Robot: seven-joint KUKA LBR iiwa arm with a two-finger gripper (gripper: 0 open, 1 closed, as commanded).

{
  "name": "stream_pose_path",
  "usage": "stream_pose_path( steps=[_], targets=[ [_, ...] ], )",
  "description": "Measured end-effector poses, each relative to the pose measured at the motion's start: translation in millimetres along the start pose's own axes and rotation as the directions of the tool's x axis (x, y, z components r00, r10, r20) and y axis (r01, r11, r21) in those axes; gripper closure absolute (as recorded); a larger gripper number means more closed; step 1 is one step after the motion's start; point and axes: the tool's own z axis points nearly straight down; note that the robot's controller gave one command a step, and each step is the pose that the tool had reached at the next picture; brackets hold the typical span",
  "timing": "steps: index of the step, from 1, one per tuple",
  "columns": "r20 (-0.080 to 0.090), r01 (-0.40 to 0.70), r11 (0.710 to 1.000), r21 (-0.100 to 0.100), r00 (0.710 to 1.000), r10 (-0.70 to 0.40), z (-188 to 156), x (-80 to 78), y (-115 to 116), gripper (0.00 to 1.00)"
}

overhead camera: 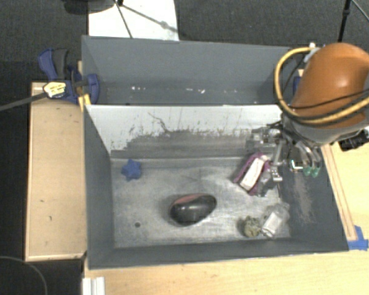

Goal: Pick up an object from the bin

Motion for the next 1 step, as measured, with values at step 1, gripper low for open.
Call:
stream_pose_path(
  steps=[1],
  targets=[
    [0.001, 0.174, 0.985, 0.001, 0.985, -0.174, 105.8, -43.6, -41.7, 0.0]
  ],
)
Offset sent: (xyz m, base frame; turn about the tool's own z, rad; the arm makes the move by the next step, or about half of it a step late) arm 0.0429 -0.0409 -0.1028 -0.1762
